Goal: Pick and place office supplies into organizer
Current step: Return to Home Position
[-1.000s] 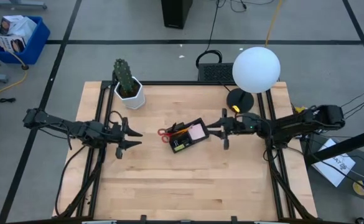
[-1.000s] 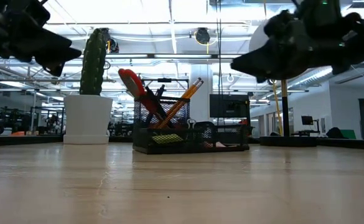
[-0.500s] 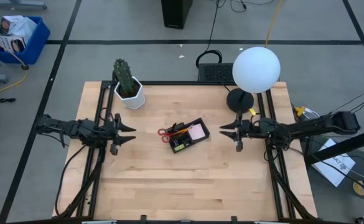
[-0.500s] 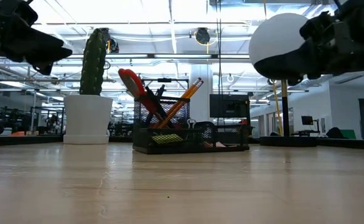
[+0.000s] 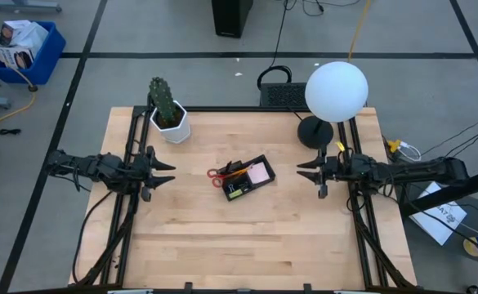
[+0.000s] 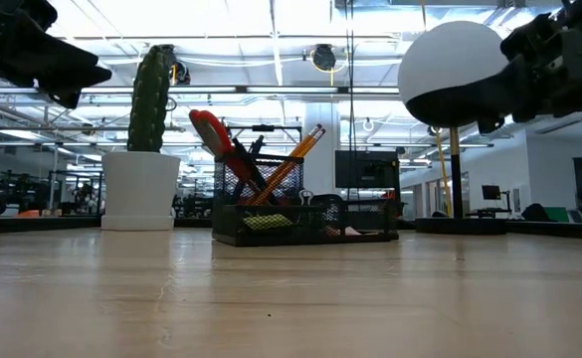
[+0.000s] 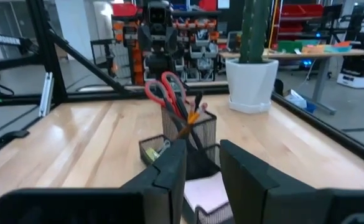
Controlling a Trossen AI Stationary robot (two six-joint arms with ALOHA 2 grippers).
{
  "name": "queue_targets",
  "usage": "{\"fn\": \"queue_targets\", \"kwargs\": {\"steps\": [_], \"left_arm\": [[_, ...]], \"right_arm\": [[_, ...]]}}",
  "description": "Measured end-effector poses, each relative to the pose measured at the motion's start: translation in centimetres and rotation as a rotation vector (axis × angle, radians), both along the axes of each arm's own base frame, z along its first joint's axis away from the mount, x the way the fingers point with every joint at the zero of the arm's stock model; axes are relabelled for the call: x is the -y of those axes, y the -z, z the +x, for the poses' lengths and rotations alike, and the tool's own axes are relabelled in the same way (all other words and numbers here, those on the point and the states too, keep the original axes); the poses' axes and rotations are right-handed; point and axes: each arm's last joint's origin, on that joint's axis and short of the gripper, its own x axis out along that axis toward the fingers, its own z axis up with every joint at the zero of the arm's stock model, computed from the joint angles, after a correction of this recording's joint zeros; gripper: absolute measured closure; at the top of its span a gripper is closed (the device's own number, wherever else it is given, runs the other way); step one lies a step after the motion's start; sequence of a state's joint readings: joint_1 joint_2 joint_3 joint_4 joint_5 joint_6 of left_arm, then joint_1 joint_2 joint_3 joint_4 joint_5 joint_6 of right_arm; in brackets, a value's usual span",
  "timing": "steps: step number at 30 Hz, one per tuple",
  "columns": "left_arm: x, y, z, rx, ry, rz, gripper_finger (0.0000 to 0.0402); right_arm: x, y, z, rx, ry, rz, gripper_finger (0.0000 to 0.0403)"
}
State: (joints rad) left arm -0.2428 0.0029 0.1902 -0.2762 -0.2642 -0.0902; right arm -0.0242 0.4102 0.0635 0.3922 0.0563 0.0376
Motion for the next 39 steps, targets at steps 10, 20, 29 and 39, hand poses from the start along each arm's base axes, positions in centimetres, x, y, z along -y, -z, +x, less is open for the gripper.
{"fn": "queue_targets", "kwargs": {"steps": [10,20,29,39], "left_arm": [[-0.1,0.1,-0.1,-0.022,-0.02,0.011,0.0243],[-0.3,-1.2,-0.8,-0.036,-0.03,0.004,0.0243],[0.3,1.8,0.8,0.017,0.008,0.024,0.0243],[0.3,1.9,0.8,0.017,-0.001,0.076,0.0243]], "right_arm": [[0.0,0.4,-1.6,-0.041,0.003,0.007,0.0312],[-0.1,0.6,-2.8,-0.039,-0.009,0.01,0.0309],[-0.1,0.7,-2.7,-0.043,-0.008,0.002,0.0313],[-0.1,0.3,-2.7,0.01,-0.003,0.138,0.0314]]}}
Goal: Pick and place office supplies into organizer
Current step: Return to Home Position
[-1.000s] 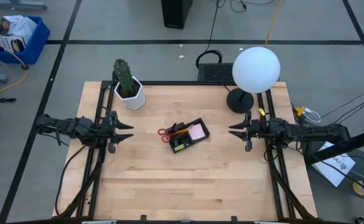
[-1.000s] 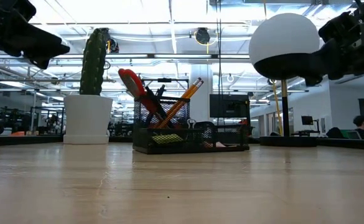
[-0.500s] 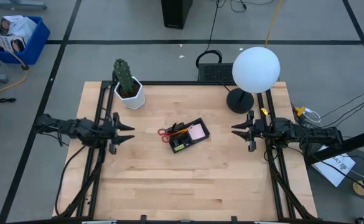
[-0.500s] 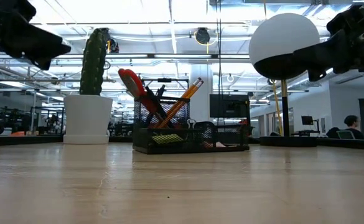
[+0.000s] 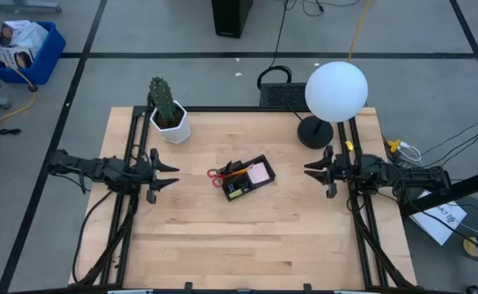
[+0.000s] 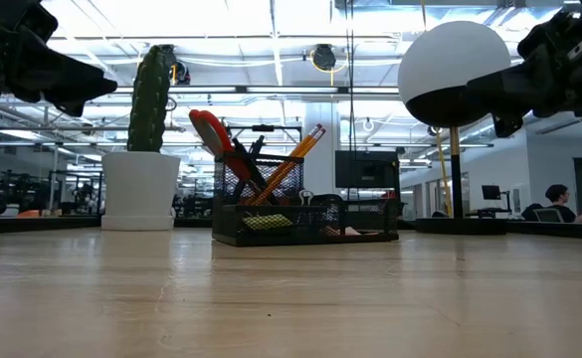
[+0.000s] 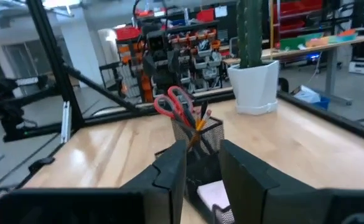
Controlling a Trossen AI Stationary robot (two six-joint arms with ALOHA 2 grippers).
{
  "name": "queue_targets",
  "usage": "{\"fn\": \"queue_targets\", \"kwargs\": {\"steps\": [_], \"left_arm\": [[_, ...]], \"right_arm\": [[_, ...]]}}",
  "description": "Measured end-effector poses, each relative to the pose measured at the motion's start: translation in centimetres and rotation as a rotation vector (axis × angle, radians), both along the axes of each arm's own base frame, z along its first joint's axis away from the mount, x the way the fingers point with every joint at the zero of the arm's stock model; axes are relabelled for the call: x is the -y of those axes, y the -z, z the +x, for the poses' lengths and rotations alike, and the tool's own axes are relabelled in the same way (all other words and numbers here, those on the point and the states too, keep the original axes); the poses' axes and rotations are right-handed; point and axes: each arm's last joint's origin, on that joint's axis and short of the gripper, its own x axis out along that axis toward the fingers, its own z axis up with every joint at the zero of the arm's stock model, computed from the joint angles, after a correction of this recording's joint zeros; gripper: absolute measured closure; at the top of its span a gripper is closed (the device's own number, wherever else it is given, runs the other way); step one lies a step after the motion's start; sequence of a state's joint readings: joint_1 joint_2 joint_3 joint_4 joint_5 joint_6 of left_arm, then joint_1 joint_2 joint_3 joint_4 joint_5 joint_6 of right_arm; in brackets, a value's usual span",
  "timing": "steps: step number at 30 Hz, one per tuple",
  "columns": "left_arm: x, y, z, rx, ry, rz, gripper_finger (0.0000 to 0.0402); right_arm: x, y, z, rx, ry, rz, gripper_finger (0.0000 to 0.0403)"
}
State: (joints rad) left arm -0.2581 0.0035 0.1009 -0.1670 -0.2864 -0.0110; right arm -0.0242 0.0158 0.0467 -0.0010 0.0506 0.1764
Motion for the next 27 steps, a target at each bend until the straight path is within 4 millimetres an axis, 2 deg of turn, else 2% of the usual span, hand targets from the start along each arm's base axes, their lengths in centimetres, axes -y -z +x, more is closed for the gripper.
{"fn": "queue_targets", "kwargs": {"steps": [7,27], "left_arm": [[0.1,0.9,0.5,-0.017,-0.006,0.013,0.0243],[0.2,1.2,0.8,-0.05,-0.004,0.016,0.0243]], "right_arm": [[0.0,-1.6,-0.1,0.165,0.006,-0.001,0.0309],[0.0,-1.8,-0.1,0.191,0.002,-0.002,0.0312]]}}
